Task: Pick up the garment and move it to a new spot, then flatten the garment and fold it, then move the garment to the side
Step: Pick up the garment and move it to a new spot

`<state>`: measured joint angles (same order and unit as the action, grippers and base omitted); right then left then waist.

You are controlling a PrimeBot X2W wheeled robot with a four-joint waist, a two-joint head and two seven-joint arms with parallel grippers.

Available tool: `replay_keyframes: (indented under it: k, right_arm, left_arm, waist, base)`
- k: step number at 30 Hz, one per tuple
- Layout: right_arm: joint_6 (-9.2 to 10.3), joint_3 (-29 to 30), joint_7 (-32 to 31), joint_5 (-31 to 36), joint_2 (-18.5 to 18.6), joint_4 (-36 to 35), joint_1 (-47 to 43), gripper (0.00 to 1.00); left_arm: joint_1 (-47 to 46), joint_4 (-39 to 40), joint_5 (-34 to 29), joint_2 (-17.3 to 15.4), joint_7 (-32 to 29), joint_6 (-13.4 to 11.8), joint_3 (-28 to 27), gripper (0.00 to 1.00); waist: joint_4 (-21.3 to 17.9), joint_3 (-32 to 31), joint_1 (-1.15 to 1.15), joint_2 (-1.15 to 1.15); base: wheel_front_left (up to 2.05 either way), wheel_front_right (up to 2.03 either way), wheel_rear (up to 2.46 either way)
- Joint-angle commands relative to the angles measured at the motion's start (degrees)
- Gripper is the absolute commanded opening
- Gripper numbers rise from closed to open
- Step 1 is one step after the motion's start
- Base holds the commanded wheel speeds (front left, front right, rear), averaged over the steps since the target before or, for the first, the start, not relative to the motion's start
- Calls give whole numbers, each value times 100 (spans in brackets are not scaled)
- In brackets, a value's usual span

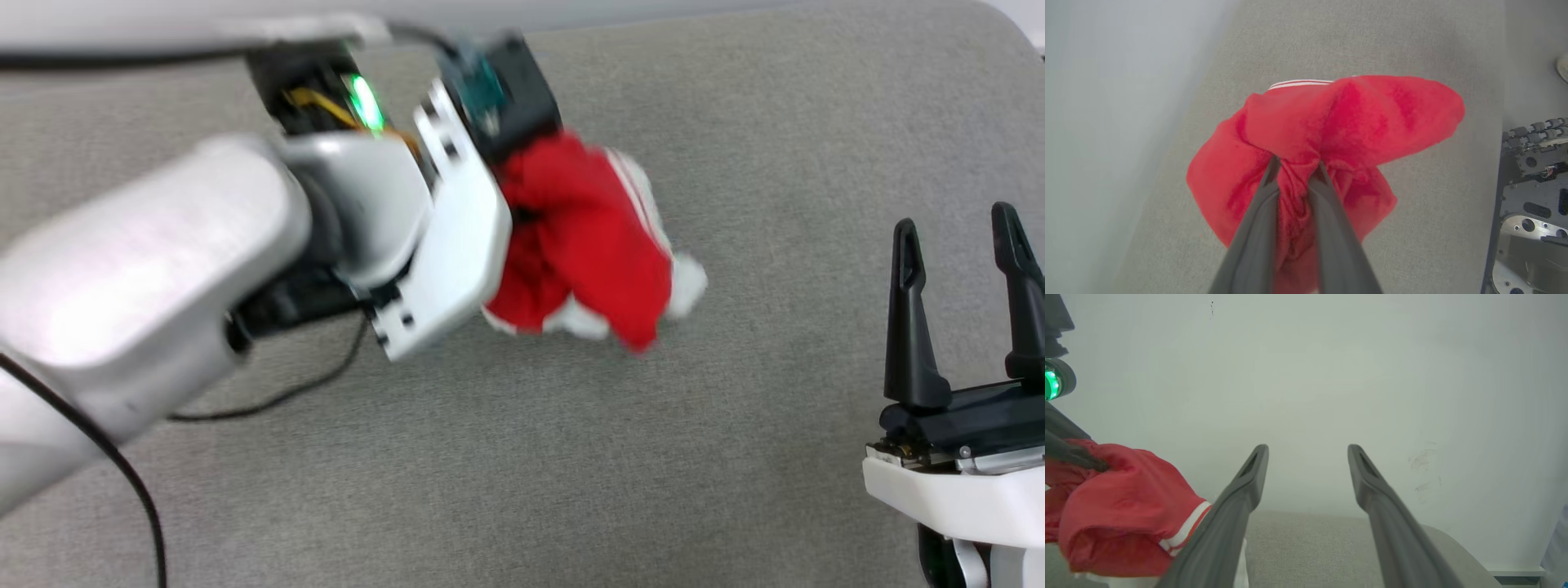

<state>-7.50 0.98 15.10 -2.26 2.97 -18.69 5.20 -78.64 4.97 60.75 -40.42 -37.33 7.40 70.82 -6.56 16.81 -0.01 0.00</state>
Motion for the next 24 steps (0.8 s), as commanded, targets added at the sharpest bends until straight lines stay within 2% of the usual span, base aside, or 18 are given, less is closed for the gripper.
replay_keyframes:
  k: [1,6,12,17,18,19,20,24]
  right_arm:
    - [2,-3,10,-49,-16,27,-58,100]
    - [2,-36,11,-67,-15,170,13,100]
    - [2,-51,11,-86,-15,366,63,100]
    - [2,-15,10,-92,-14,478,37,100]
    - [2,1,11,-89,-15,487,29,100]
    - [2,22,10,-82,-15,508,17,100]
    - [2,34,11,-69,-15,529,3,100]
    - [2,28,10,-60,-15,611,-24,100]
  left_arm:
    - [89,-3,-3,25,49,-6,27,0]
    - [662,-178,-255,212,28,-5,240,0]
    - [1811,-364,-676,412,-381,-5,249,0]
    - [2302,-650,-793,504,-217,-5,255,0]
    - [2318,-720,-782,526,-102,-5,256,15]
    - [2277,-771,-789,559,48,-5,258,87]
    - [2169,-827,-834,577,262,-6,254,100]
    - [1882,-999,-957,657,1346,-6,128,100]
  waist:
    - [-46,61,1,0]
    - [-106,239,1,0]
    - [-173,387,1,0]
    - [-156,422,1,0]
    - [-137,414,1,0]
    - [-106,394,1,0]
    - [-71,371,1,0]
    - [57,217,1,0]
  base:
    - [0,0,0]
    - [0,0,0]
    - [0,0,0]
    - [0,0,0]
    - [0,0,0]
    - [0,0,0]
    - [0,0,0]
    - [0,0,0]
